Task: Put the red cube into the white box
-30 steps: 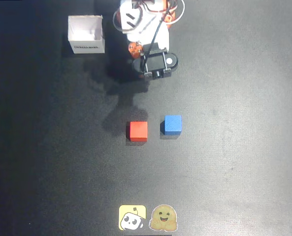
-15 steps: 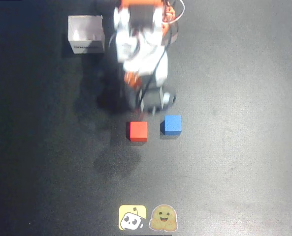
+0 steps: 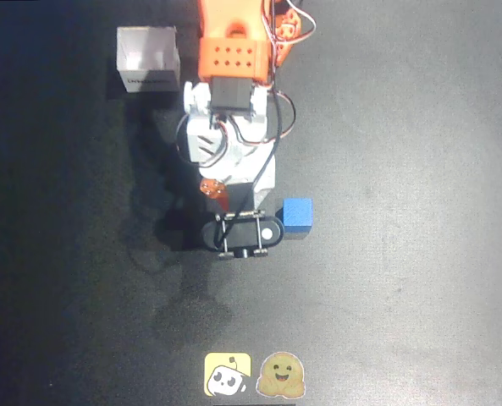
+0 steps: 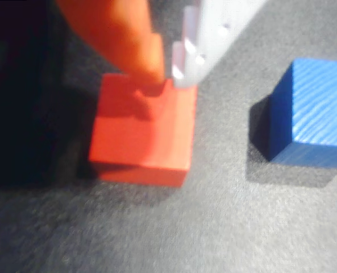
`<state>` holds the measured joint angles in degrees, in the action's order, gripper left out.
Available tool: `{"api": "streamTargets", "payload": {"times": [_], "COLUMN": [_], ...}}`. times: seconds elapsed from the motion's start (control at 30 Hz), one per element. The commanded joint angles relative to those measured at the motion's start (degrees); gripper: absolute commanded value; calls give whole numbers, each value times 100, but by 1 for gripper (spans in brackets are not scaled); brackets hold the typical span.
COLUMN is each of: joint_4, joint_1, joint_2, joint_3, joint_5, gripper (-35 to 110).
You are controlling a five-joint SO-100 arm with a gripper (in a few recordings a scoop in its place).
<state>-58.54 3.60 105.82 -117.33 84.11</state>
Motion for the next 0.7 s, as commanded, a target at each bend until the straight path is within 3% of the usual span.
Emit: {"api": "streamTargets", "payload": {"times": [0.0,0.4,0.67], "joint_4": [70,193,888], "joint_1": [-26,-360,-439], "joint_2": [26,53,-158], "joint_3": [246,185,-193], "joint_5": [185,703,861], "gripper": [19,25,25]}}
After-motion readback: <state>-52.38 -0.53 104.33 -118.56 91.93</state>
